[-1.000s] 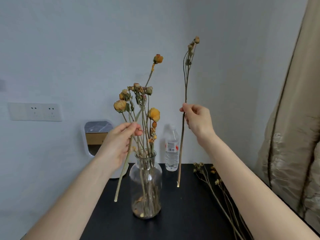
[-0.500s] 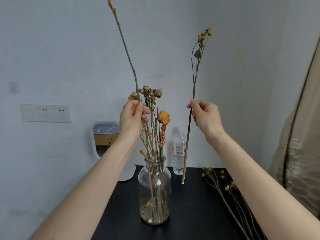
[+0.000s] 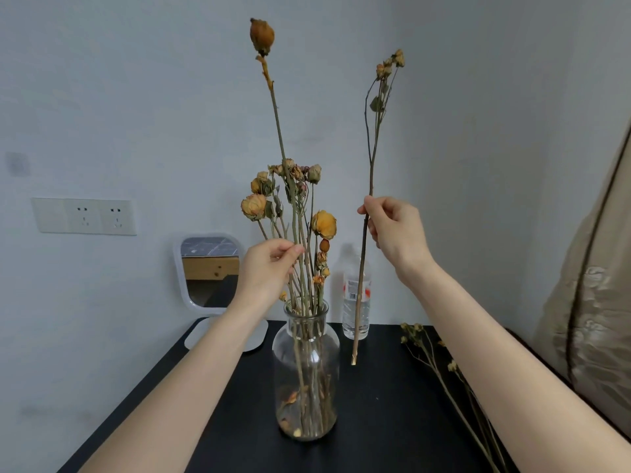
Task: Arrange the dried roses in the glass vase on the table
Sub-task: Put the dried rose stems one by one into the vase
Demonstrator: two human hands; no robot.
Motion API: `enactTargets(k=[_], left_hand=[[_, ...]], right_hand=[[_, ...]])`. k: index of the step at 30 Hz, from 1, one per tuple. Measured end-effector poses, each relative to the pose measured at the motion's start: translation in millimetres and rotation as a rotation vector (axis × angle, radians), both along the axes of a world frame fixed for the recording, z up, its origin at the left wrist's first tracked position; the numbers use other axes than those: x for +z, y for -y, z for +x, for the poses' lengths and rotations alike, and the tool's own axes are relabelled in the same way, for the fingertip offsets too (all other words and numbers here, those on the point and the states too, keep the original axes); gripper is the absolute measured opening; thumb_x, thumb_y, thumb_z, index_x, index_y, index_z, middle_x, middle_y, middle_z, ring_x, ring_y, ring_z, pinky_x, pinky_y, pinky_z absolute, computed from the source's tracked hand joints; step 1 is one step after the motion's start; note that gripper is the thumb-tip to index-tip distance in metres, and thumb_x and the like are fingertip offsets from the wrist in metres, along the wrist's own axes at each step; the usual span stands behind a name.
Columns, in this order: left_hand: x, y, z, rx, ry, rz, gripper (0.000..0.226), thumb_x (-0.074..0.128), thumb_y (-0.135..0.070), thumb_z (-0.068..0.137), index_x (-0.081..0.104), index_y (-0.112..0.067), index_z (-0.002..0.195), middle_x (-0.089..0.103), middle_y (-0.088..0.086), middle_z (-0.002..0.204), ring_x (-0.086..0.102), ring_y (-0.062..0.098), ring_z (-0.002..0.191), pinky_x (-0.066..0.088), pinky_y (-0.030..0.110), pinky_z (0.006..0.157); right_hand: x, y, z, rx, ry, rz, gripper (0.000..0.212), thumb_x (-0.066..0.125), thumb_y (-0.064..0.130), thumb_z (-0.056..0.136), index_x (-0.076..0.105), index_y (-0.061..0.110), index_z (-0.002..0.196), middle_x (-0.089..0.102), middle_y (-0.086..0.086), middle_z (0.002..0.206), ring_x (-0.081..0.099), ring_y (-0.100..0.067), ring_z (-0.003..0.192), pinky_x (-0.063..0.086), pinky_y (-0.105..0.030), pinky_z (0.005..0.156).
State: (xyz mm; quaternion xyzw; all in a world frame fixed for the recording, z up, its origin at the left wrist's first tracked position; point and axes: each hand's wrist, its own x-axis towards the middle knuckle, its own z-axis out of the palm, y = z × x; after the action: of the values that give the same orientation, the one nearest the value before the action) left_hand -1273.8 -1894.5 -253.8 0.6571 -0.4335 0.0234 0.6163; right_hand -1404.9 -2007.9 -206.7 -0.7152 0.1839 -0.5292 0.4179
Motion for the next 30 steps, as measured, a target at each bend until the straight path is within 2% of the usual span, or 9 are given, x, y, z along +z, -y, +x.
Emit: enactTargets(k=[3,5,8,9,11,17,21,24,30], left_hand=[[-4.3,-2.1,-2.1,0.111,0.105,0.068,0.014,0.061,-0.023,0.087,0.072,-0.014,0.088,0.057,-0.015,0.069,0.051,0.0,0.068,0.034,0.01,0.059],[-6.6,-2.4,-3.8,0.147,0.146,0.111,0.015,0.062,-0.022,0.087,0.073,-0.013,0.088,0.056,-0.013,0.066,0.051,0.003,0.066,0.033,0.013,0.058],[-12.7,-2.4,-4.2,0.169,0.173,0.181,0.017,0.064,-0.022,0.085,0.073,-0.012,0.095,0.068,-0.002,0.095,0.057,0.011,0.095,0.037,0.02,0.079],[-14.9,-2.7,-3.9,0.17,0.175,0.202,0.018,0.065,-0.022,0.085,0.073,-0.011,0.096,0.069,0.001,0.104,0.056,0.011,0.098,0.038,0.022,0.082],[-18.2,-2.7,-4.4,0.18,0.198,0.257,0.02,0.065,-0.024,0.084,0.073,-0.012,0.097,0.07,0.001,0.105,0.054,0.007,0.09,0.04,0.023,0.081],[-24.8,-5.2,-10.0,0.127,0.231,0.401,0.014,0.066,-0.025,0.082,0.075,-0.014,0.081,0.065,-0.008,0.071,0.058,0.007,0.07,0.046,0.022,0.065],[-33.2,-4.8,-9.8,0.099,0.238,0.503,0.018,0.065,-0.027,0.084,0.075,-0.014,0.079,0.072,0.004,0.08,0.061,0.009,0.072,0.047,0.021,0.064],[-34.8,-4.6,-10.9,0.12,0.246,0.468,0.021,0.065,-0.032,0.083,0.075,-0.014,0.08,0.072,0.006,0.082,0.062,0.012,0.074,0.046,0.02,0.064],[-32.6,1.3,-14.3,0.187,0.265,0.284,0.017,0.066,-0.031,0.082,0.073,-0.018,0.091,0.056,-0.013,0.07,0.051,0.005,0.066,0.046,0.025,0.068]], right_hand=[[-4.5,-1.5,3.0,0.004,-0.016,0.001,0.03,0.045,0.025,0.097,0.059,0.021,0.071,0.045,0.004,0.056,0.039,-0.007,0.05,0.034,-0.018,0.053],[-7.3,-2.2,4.7,0.006,-0.022,0.008,0.03,0.045,0.025,0.097,0.059,0.022,0.071,0.045,0.004,0.056,0.04,-0.007,0.051,0.035,-0.019,0.053],[-10.3,-2.2,6.2,0.003,-0.031,0.012,0.03,0.045,0.026,0.097,0.059,0.022,0.071,0.045,0.005,0.057,0.04,-0.007,0.052,0.035,-0.019,0.054],[-11.0,-2.0,6.5,0.002,-0.033,0.012,0.03,0.045,0.026,0.097,0.059,0.023,0.071,0.046,0.005,0.057,0.04,-0.007,0.052,0.035,-0.019,0.054],[-12.1,-1.3,7.0,0.003,-0.035,0.013,0.03,0.045,0.026,0.097,0.059,0.023,0.071,0.046,0.006,0.057,0.04,-0.007,0.052,0.035,-0.019,0.053],[-17.2,-0.1,11.1,0.006,-0.05,0.019,0.03,0.046,0.027,0.097,0.06,0.023,0.071,0.046,0.005,0.057,0.04,-0.007,0.051,0.036,-0.019,0.053],[-20.7,-0.6,13.0,0.005,-0.064,0.023,0.029,0.046,0.027,0.097,0.061,0.022,0.072,0.046,0.004,0.057,0.04,-0.008,0.052,0.036,-0.02,0.054],[-21.1,-1.0,13.8,0.001,-0.068,0.024,0.028,0.046,0.027,0.097,0.061,0.021,0.074,0.046,0.004,0.057,0.041,-0.007,0.052,0.036,-0.019,0.054],[-23.9,-1.2,14.7,0.002,-0.067,0.032,0.027,0.046,0.026,0.097,0.063,0.014,0.081,0.046,0.005,0.057,0.041,-0.008,0.053,0.035,-0.019,0.056]])
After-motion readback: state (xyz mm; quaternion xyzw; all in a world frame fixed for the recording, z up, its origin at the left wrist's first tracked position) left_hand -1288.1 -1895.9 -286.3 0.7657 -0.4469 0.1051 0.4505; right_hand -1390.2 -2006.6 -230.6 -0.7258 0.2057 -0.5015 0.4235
